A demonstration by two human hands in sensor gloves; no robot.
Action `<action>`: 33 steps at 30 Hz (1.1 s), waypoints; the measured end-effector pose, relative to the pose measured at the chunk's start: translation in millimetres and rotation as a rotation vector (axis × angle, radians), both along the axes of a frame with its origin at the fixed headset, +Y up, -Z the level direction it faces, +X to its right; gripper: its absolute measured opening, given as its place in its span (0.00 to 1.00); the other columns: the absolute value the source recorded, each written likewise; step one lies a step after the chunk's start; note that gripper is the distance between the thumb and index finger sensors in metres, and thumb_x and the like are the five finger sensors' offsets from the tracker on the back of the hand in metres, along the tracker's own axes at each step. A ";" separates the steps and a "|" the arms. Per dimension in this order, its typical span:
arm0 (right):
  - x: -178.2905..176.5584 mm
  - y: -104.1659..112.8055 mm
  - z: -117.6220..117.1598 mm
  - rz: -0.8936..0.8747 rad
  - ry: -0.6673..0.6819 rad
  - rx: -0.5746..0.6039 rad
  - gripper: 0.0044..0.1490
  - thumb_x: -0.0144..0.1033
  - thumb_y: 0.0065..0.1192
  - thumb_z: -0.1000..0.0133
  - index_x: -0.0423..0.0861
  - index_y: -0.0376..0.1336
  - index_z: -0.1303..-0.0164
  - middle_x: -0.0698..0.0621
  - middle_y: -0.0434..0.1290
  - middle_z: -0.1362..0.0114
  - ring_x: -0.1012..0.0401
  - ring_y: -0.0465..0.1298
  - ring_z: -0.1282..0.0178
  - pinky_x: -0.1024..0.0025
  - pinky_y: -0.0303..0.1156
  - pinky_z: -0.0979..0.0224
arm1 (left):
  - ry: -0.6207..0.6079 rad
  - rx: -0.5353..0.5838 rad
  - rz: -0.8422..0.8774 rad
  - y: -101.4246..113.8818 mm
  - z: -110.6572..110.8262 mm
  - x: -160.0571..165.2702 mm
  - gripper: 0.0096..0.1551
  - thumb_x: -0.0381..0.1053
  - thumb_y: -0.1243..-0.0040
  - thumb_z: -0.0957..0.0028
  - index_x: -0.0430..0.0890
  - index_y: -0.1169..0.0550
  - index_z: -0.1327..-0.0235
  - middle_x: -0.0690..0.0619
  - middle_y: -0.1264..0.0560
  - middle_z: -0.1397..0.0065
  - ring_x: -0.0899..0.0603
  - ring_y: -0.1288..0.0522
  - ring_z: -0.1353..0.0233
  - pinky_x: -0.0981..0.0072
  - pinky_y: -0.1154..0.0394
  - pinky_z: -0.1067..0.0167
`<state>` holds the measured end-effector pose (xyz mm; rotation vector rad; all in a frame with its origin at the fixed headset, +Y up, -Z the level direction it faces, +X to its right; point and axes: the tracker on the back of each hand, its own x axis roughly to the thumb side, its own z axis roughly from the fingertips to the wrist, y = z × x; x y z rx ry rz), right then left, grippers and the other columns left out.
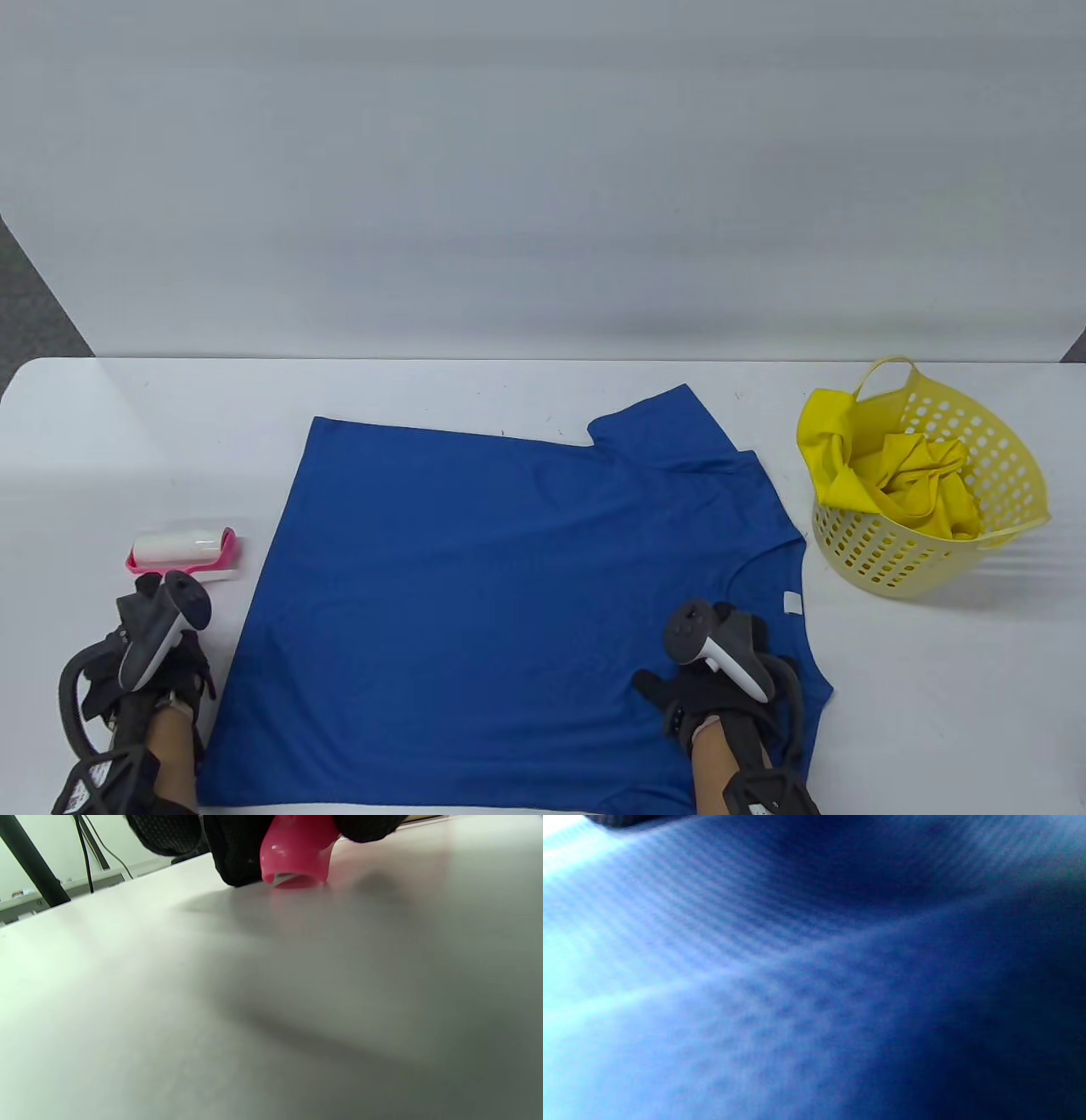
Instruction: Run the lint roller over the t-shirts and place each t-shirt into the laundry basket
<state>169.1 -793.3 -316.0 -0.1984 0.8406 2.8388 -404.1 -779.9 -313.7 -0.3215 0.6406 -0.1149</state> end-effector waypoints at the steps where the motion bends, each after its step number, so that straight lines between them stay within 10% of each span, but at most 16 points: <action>1: 0.1 1.2 0.5 0.004 -0.001 0.011 0.56 0.68 0.44 0.53 0.54 0.23 0.32 0.38 0.19 0.25 0.32 0.23 0.28 0.19 0.28 0.38 | 0.008 0.037 0.030 2.1 1.0 -1.1 0.49 0.56 0.51 0.40 0.52 0.66 0.23 0.49 0.36 0.24 0.43 0.28 0.29 0.40 0.34 0.27; 7: -10.6 8.7 0.0 -0.030 0.060 0.144 0.56 0.68 0.43 0.54 0.55 0.23 0.32 0.39 0.19 0.25 0.32 0.22 0.28 0.19 0.27 0.38 | -0.028 0.360 0.183 33.1 12.3 -7.7 0.46 0.55 0.57 0.40 0.51 0.69 0.26 0.47 0.42 0.25 0.44 0.30 0.33 0.43 0.33 0.29; 12: -24.5 -2.7 0.4 -0.059 0.106 0.024 0.55 0.68 0.42 0.54 0.55 0.23 0.33 0.39 0.19 0.25 0.33 0.22 0.29 0.19 0.26 0.39 | -0.198 0.569 0.398 69.0 20.4 11.8 0.44 0.63 0.49 0.41 0.57 0.57 0.21 0.52 0.31 0.34 0.51 0.22 0.49 0.51 0.24 0.44; 18: -20.1 -14.3 5.6 -0.095 0.101 -0.028 0.55 0.70 0.38 0.54 0.56 0.19 0.35 0.42 0.14 0.28 0.36 0.15 0.33 0.21 0.21 0.44 | -0.406 0.468 0.414 80.9 19.6 69.1 0.39 0.62 0.49 0.41 0.63 0.51 0.20 0.51 0.28 0.34 0.51 0.19 0.54 0.54 0.20 0.53; 28: -19.6 -19.1 4.6 -0.112 0.119 -0.113 0.55 0.71 0.34 0.55 0.57 0.13 0.41 0.44 0.07 0.34 0.38 0.09 0.38 0.23 0.15 0.48 | -0.510 0.185 0.291 35.4 1.9 124.5 0.38 0.59 0.52 0.41 0.67 0.53 0.21 0.47 0.33 0.30 0.51 0.20 0.51 0.55 0.20 0.51; 33: -20.9 -18.5 2.1 -0.111 0.119 -0.139 0.55 0.71 0.34 0.55 0.57 0.13 0.42 0.43 0.06 0.35 0.37 0.08 0.39 0.22 0.15 0.49 | -0.506 0.128 0.205 34.2 -41.7 148.4 0.40 0.61 0.53 0.41 0.64 0.56 0.21 0.49 0.31 0.32 0.53 0.19 0.54 0.57 0.19 0.55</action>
